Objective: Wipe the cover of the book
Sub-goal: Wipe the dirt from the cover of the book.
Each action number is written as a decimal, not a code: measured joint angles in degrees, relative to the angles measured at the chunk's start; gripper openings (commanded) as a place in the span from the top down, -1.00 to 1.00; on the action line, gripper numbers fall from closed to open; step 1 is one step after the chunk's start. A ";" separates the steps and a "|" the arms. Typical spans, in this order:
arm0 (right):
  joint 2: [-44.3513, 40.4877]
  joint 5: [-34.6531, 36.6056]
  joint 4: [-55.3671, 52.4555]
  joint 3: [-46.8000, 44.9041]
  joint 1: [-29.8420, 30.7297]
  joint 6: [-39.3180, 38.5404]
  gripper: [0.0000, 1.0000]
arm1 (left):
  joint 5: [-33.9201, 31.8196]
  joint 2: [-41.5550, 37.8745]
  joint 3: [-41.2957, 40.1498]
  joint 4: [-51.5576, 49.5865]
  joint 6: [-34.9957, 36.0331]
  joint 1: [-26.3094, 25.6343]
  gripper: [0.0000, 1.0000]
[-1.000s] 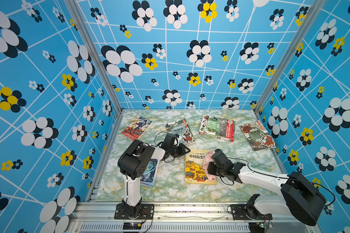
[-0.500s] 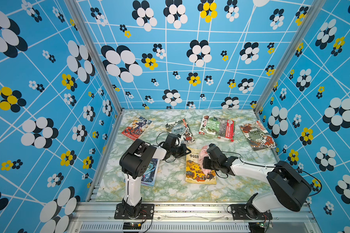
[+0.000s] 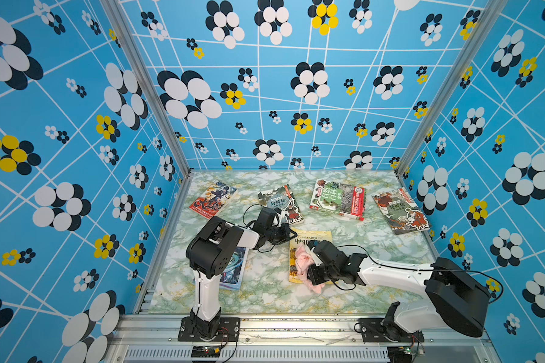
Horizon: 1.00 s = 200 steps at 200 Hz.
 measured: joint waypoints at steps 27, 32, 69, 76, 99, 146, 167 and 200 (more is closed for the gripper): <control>4.55 1.51 1.38 3.76 -8.04 0.26 1.00 | -1.01 0.00 0.00 2.16 -0.42 0.26 1.00; 6.19 1.62 1.84 5.20 -8.46 0.26 1.00 | -1.18 0.00 0.00 2.54 -0.44 0.28 1.00; 17.44 3.30 3.45 17.03 -3.89 -2.08 1.00 | -1.75 0.02 -0.11 2.99 -0.48 0.50 1.00; 18.51 4.15 2.95 18.58 -1.20 -3.76 1.00 | -1.99 0.02 -0.33 2.95 -0.46 0.55 1.00; 18.43 4.20 1.99 18.62 7.34 -7.30 1.00 | -2.54 0.63 -1.53 2.91 -0.44 1.22 1.00; 5.25 1.20 2.73 3.85 11.04 -6.80 1.00 | -1.53 1.11 -1.62 5.44 -1.51 0.55 1.00; 0.04 0.81 1.16 -0.48 5.29 -4.90 1.00 | -1.66 1.14 -1.60 6.43 -2.14 0.39 1.00; -0.17 2.82 -0.94 0.37 -3.80 -1.99 1.00 | -1.62 1.20 -1.46 7.17 -2.56 0.35 1.00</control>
